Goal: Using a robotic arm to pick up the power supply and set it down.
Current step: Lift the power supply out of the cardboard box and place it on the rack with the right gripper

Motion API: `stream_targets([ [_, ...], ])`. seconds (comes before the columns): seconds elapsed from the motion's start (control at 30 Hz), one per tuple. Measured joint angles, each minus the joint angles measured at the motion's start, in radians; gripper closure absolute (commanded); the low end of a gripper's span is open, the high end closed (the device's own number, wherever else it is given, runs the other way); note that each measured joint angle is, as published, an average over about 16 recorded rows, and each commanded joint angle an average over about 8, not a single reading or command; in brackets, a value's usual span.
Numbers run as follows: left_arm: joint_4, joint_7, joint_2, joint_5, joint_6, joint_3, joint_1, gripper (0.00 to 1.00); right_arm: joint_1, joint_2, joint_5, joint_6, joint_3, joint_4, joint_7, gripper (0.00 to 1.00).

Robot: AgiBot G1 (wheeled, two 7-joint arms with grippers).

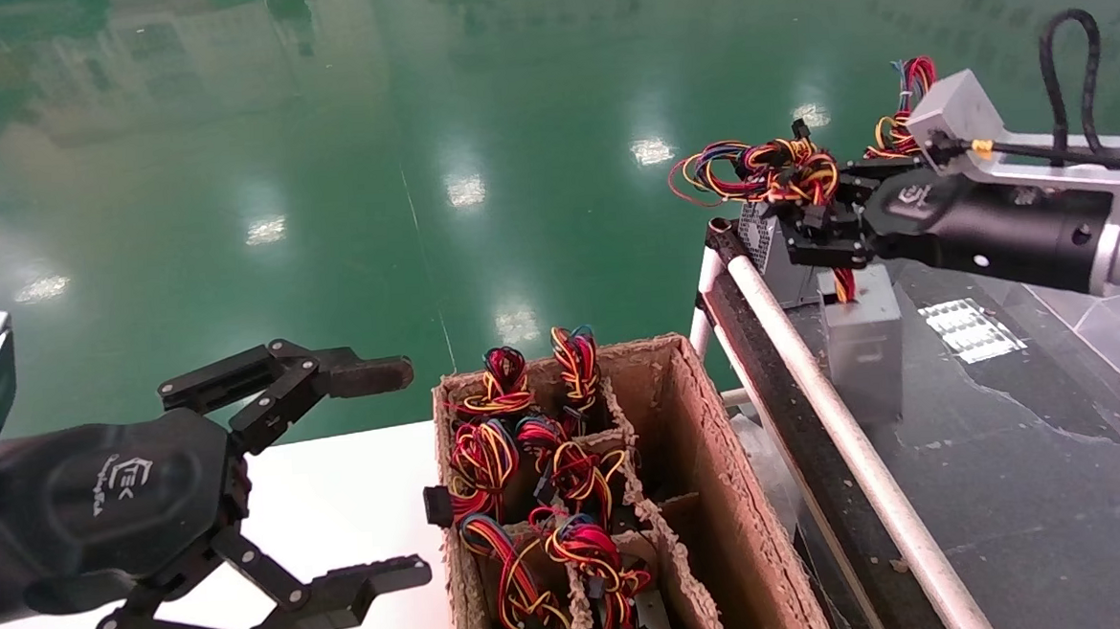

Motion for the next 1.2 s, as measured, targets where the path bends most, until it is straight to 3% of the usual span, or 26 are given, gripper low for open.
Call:
stream_targets([
  [0.83, 0.000, 0.000, 0.000, 0.000, 0.000, 0.000, 0.000, 0.00, 0.045, -0.100, 0.020, 0.299, 0.018, -0.084, -0.069, 1.00],
  [1.2, 0.000, 0.000, 0.000, 0.000, 0.000, 0.000, 0.000, 0.00, 0.048, -0.121, 0.028, 0.299, 0.023, -0.082, -0.073, 1.00],
])
